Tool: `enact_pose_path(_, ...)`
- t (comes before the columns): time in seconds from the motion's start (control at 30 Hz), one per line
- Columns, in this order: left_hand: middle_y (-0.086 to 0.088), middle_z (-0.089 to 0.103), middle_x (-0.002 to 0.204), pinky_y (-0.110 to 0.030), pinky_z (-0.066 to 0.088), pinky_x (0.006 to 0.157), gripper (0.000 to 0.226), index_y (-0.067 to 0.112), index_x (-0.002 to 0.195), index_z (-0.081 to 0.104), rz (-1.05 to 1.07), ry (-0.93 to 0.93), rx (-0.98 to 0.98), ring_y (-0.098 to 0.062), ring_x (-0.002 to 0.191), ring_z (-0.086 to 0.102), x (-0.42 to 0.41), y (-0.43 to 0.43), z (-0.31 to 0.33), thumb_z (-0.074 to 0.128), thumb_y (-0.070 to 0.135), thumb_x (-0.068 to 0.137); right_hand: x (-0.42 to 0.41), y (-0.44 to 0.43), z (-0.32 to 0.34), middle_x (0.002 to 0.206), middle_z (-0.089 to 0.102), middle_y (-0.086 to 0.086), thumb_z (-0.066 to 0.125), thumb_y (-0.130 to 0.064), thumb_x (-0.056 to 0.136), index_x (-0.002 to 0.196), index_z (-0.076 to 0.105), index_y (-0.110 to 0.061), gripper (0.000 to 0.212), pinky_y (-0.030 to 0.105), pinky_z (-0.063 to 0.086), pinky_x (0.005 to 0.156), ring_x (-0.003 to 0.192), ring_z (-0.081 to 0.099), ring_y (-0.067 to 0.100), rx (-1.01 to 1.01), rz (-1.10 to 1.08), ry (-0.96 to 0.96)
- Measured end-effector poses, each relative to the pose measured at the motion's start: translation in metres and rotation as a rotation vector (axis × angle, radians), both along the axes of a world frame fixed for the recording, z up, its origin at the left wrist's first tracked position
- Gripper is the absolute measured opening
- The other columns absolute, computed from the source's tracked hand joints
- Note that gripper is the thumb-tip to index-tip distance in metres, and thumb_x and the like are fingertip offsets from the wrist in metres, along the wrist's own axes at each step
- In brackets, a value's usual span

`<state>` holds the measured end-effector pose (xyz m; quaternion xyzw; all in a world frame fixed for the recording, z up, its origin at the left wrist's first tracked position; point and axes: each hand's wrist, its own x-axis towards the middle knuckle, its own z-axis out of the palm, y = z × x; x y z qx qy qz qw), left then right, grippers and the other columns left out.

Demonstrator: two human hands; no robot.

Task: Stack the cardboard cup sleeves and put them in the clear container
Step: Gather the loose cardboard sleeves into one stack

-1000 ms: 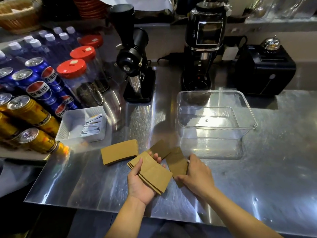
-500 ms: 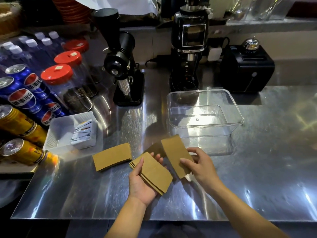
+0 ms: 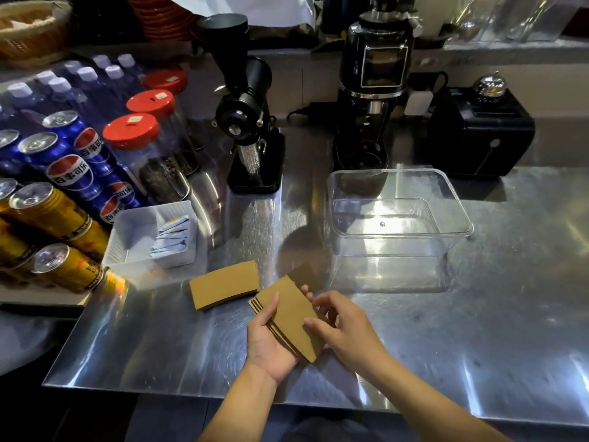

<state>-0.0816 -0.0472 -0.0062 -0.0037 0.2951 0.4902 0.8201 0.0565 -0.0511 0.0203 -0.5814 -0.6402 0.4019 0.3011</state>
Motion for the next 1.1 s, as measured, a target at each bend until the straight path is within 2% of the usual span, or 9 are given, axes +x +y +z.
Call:
enact_pose_path(0.1, -0.013, 0.071, 0.1, -0.044, 0.045, 0.093, 0.042, 0.006, 0.111, 0.064, 0.079, 0.002, -0.006, -0.027, 0.096, 0.065, -0.007, -0.002, -0.003, 0.055, 0.028, 0.077, -0.003, 0.002, -0.003, 0.089, 0.059, -0.004, 0.066, -0.029, 0.081, 0.092, 0.059, -0.015, 0.019, 0.016, 0.039, 0.066, 0.072, 0.048, 0.005, 0.042, 0.025, -0.066)
enact_pose_path(0.2, -0.014, 0.072, 0.094, -0.043, 0.045, 0.091, 0.037, 0.005, 0.1, 0.07, 0.102, 0.019, 0.0, -0.026, 0.086, 0.068, -0.015, -0.005, -0.003, 0.054, 0.03, 0.077, -0.002, 0.01, -0.009, 0.083, 0.057, -0.006, 0.065, -0.028, 0.082, 0.087, 0.059, -0.019, 0.011, 0.011, 0.04, 0.064, 0.071, 0.049, 0.005, 0.04, -0.009, -0.06)
enact_pose_path(0.27, -0.014, 0.069, 0.096, -0.045, 0.044, 0.092, 0.037, 0.006, 0.104, 0.067, 0.165, 0.031, -0.016, -0.026, 0.085, 0.067, -0.022, -0.007, -0.004, 0.055, 0.028, 0.077, 0.001, 0.02, -0.015, 0.079, 0.054, -0.008, 0.065, -0.023, 0.082, 0.089, 0.059, -0.018, 0.011, 0.011, 0.039, 0.064, 0.072, 0.049, 0.011, 0.043, -0.011, -0.105)
enact_pose_path(0.37, -0.014, 0.067, 0.1, -0.046, 0.039, 0.098, 0.039, 0.006, 0.108, 0.064, 0.207, 0.022, -0.037, -0.025, 0.089, 0.063, -0.032, -0.009, -0.005, 0.056, 0.028, 0.077, 0.005, 0.039, -0.024, 0.087, 0.056, -0.003, 0.068, -0.016, 0.079, 0.1, 0.06, -0.01, 0.023, 0.015, 0.032, 0.064, 0.081, 0.053, 0.017, 0.067, 0.053, -0.221)
enact_pose_path(0.53, -0.013, 0.066, 0.102, -0.045, 0.044, 0.09, 0.044, 0.006, 0.112, 0.064, 0.24, 0.049, -0.054, -0.026, 0.089, 0.063, -0.045, -0.015, -0.004, 0.061, 0.029, 0.074, 0.003, 0.073, -0.03, 0.119, 0.06, 0.01, 0.07, -0.027, 0.076, 0.119, 0.052, -0.013, 0.049, 0.035, 0.041, 0.091, 0.109, 0.053, 0.026, 0.047, 0.209, -0.452)
enact_pose_path(0.73, -0.013, 0.072, 0.094, -0.043, 0.045, 0.092, 0.039, 0.004, 0.1, 0.07, 0.237, 0.031, -0.052, -0.026, 0.083, 0.066, -0.056, -0.022, -0.007, 0.066, 0.029, 0.071, -0.003, 0.093, -0.032, 0.141, 0.045, 0.006, 0.07, -0.042, 0.072, 0.138, 0.031, -0.02, 0.079, 0.043, 0.022, 0.103, 0.131, 0.036, 0.025, -0.018, 0.338, -0.586)
enact_pose_path(0.87, -0.014, 0.072, 0.09, -0.043, 0.045, 0.091, 0.038, 0.002, 0.096, 0.071, 0.233, 0.04, -0.066, -0.027, 0.08, 0.067, -0.058, -0.022, -0.008, 0.064, 0.031, 0.072, -0.008, 0.098, -0.031, 0.136, 0.038, 0.011, 0.076, -0.042, 0.064, 0.131, 0.034, -0.02, 0.082, 0.044, 0.023, 0.098, 0.128, 0.029, 0.029, -0.058, 0.277, -0.637)
enact_pose_path(1.03, -0.015, 0.072, 0.097, -0.046, 0.044, 0.093, 0.039, 0.006, 0.104, 0.068, 0.248, 0.085, -0.082, -0.026, 0.084, 0.068, -0.056, -0.02, -0.007, 0.063, 0.029, 0.073, -0.01, 0.096, -0.029, 0.124, 0.04, 0.01, 0.083, -0.044, 0.051, 0.116, 0.037, -0.015, 0.085, 0.042, 0.026, 0.091, 0.116, 0.033, 0.029, -0.16, 0.265, -0.689)
enact_pose_path(1.1, -0.014, 0.072, 0.097, -0.045, 0.044, 0.093, 0.041, 0.007, 0.106, 0.068, 0.24, 0.1, -0.076, -0.025, 0.085, 0.067, -0.054, -0.018, -0.006, 0.062, 0.029, 0.073, -0.008, 0.096, -0.03, 0.116, 0.042, 0.007, 0.084, -0.04, 0.052, 0.108, 0.038, -0.015, 0.076, 0.039, 0.028, 0.087, 0.113, 0.036, 0.029, -0.174, 0.233, -0.627)
